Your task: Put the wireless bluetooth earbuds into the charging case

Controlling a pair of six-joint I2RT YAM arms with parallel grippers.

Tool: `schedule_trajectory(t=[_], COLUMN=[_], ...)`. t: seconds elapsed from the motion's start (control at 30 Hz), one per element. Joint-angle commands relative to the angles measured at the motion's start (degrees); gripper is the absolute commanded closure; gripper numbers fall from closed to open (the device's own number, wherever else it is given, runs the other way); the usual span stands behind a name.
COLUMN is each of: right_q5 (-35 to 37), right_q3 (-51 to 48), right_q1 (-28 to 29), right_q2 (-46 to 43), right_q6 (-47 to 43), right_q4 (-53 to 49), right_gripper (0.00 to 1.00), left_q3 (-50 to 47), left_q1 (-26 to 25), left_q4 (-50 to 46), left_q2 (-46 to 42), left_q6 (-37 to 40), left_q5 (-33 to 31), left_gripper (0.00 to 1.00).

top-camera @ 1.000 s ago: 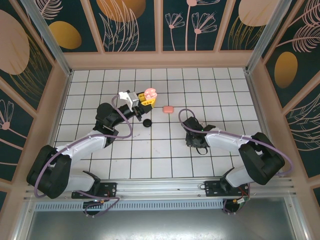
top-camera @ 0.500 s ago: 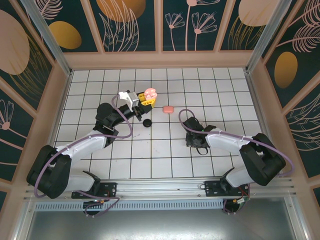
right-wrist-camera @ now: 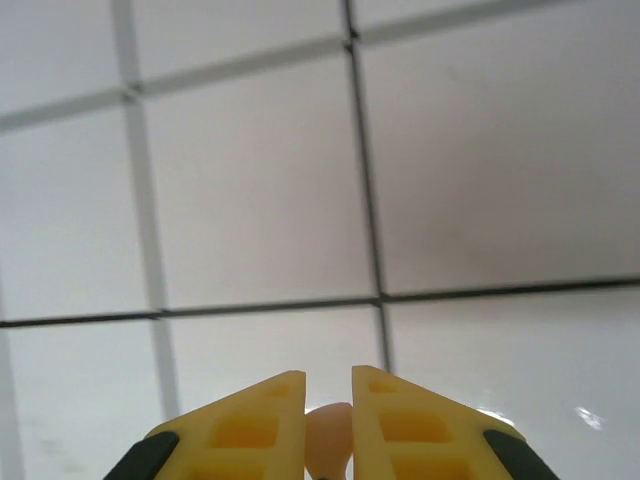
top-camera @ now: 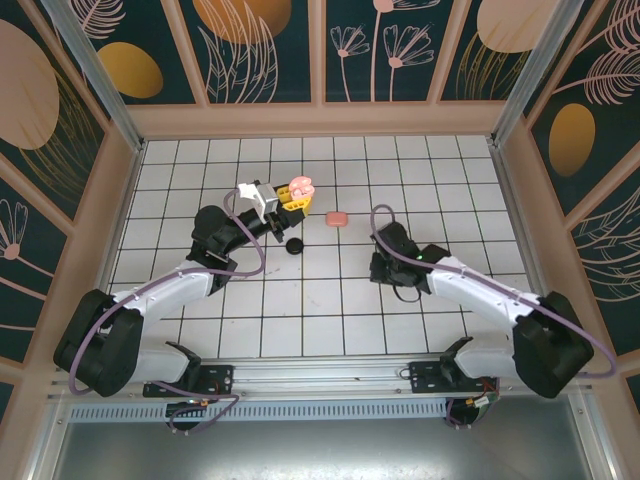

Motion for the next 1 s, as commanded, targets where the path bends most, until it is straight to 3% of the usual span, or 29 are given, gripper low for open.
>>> schedule_trajectory(t=[0.0, 0.33, 0.53, 0.73, 0.97], right_q5=[-3.0, -9.5, -13.9, -17.6, -16.9], right_q3=[7.2, 28.3, 35.8, 34.4, 29.4], right_q1=[-0.7, -2.2, -2.3, -1.4, 0.7], right_q2=[-3.7, -2.2, 0.1, 0.4, -0.2], right_q6=[-0.9, -6.0, -7.8, -7.9, -7.7], right_q4=[-0.7, 6.8, 14.0, 23.1, 30.9], right_gripper=[0.85, 0.85, 0.85, 0.86, 0.85], left_q3=[0.8, 2.0, 3.5, 6.0, 8.9], left_q1=[-0.4, -0.5, -0.5, -0.7, -1.1], left_q4=[2.1, 3.3, 3.3, 3.6, 3.6], left_q2=[1.2, 3.5, 3.8, 5.5, 7.8], left_q6=[1.0, 1.0, 1.9, 1.6, 0.8], left_q5=[1.5, 1.7, 1.8, 1.8, 1.9], left_gripper=[1.00, 1.00, 1.00, 1.00, 1.00])
